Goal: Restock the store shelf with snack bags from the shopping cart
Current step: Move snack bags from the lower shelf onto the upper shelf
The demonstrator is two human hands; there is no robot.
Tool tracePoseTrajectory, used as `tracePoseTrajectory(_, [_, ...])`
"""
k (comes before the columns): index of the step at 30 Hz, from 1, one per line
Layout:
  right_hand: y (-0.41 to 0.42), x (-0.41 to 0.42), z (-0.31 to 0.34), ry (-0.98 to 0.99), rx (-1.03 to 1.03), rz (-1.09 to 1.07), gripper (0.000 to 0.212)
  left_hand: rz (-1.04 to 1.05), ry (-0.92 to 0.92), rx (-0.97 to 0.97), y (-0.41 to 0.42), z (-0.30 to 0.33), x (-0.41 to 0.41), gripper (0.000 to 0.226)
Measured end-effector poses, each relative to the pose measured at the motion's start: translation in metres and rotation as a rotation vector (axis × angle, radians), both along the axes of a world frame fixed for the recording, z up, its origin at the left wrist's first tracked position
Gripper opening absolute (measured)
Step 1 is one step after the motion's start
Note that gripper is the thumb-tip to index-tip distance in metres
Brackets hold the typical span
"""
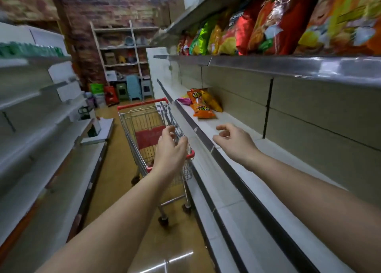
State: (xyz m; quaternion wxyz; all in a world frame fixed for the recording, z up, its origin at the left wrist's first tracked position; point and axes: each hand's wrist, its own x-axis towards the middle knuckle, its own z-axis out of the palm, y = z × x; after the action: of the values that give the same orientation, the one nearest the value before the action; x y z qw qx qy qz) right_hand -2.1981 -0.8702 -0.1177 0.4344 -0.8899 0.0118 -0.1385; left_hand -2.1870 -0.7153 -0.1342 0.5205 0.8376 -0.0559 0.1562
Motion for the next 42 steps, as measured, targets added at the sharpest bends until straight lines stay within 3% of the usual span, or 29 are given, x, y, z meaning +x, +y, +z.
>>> tracePoseTrajectory(11, [0.024,0.247,-0.011,0.117,0.061,-0.136,0.037,-0.106,0.105,0.001,0.028,-0.009,0.257,0.048])
tracePoseTrajectory(24, [-0.036,0.492,-0.058,0.217,0.036,-0.235,0.04,-0.174,0.224,0.064,-0.011,-0.027,0.488,0.049])
tracePoseTrajectory(35, [-0.054,0.619,-0.094,0.334,-0.066,-0.33,0.039,-0.347,0.324,0.162,-0.061,-0.079,0.642,0.048])
tracePoseTrajectory(42, [-0.057,0.68,-0.11,0.387,-0.129,-0.45,0.043,-0.497,0.218,0.44,-0.091,-0.104,0.724,0.048])
